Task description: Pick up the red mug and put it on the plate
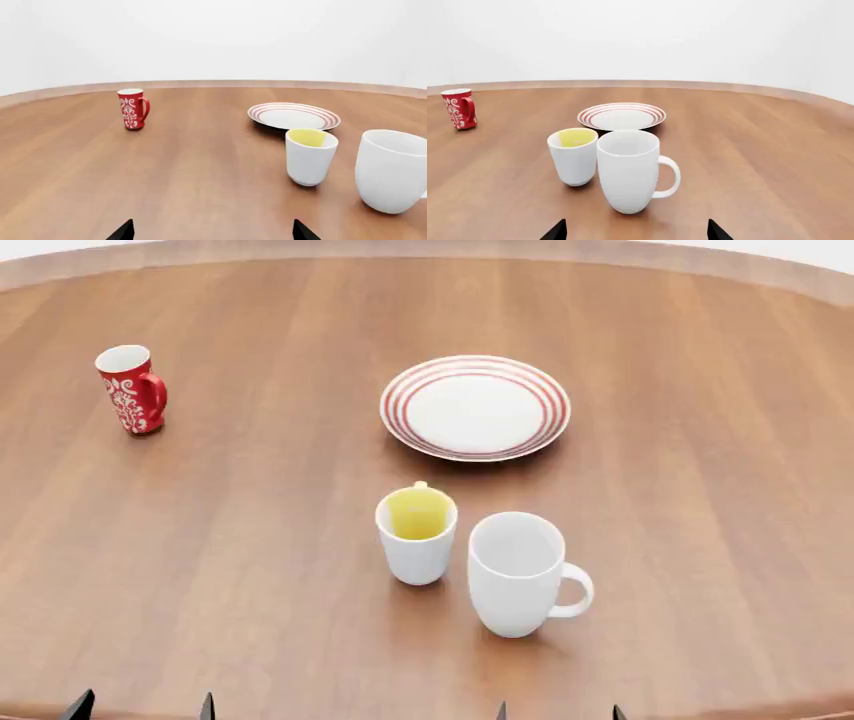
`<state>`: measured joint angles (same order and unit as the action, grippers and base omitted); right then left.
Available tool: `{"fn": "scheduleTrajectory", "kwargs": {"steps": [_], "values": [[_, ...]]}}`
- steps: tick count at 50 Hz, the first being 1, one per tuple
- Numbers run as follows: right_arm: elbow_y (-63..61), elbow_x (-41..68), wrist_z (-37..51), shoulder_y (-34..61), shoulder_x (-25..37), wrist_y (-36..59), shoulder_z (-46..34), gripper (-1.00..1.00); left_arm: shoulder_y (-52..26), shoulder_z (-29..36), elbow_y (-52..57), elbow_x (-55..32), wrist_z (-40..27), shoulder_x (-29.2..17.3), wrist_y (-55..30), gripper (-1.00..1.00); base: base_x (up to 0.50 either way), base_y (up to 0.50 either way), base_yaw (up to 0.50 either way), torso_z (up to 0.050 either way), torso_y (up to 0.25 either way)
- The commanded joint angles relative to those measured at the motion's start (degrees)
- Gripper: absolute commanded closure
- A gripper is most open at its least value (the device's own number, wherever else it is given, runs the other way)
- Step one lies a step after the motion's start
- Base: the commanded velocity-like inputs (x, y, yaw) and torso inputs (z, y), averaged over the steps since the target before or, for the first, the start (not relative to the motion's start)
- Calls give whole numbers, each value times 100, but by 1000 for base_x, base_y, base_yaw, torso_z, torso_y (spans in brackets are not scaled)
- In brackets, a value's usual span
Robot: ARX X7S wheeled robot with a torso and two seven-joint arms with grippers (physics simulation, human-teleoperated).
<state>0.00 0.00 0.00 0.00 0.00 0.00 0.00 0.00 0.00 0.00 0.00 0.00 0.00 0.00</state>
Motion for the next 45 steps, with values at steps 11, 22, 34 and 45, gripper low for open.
{"fn": "scheduleTrajectory", "kwargs": {"steps": [11,22,34,45], "values": [[-81,143,375,8,248,189,-360,-100,33,354,-9,-102,-356,-267,146,-100,0,0,0,0,0],[-646,603,295,234,437,1209,-402,-100,-88,503,650,-164,-429,-445,-607,-100,0,0,0,0,0],[-2937,954,480,1777,790,4322,-536,-100,-1495,499,2875,-564,-241,-692,-3560,-100,0,0,0,0,0],[-3163,1025,560,2191,868,4744,-521,-100,-1611,666,3105,-484,-360,-772,-3665,-100,0,0,0,0,0]]}}
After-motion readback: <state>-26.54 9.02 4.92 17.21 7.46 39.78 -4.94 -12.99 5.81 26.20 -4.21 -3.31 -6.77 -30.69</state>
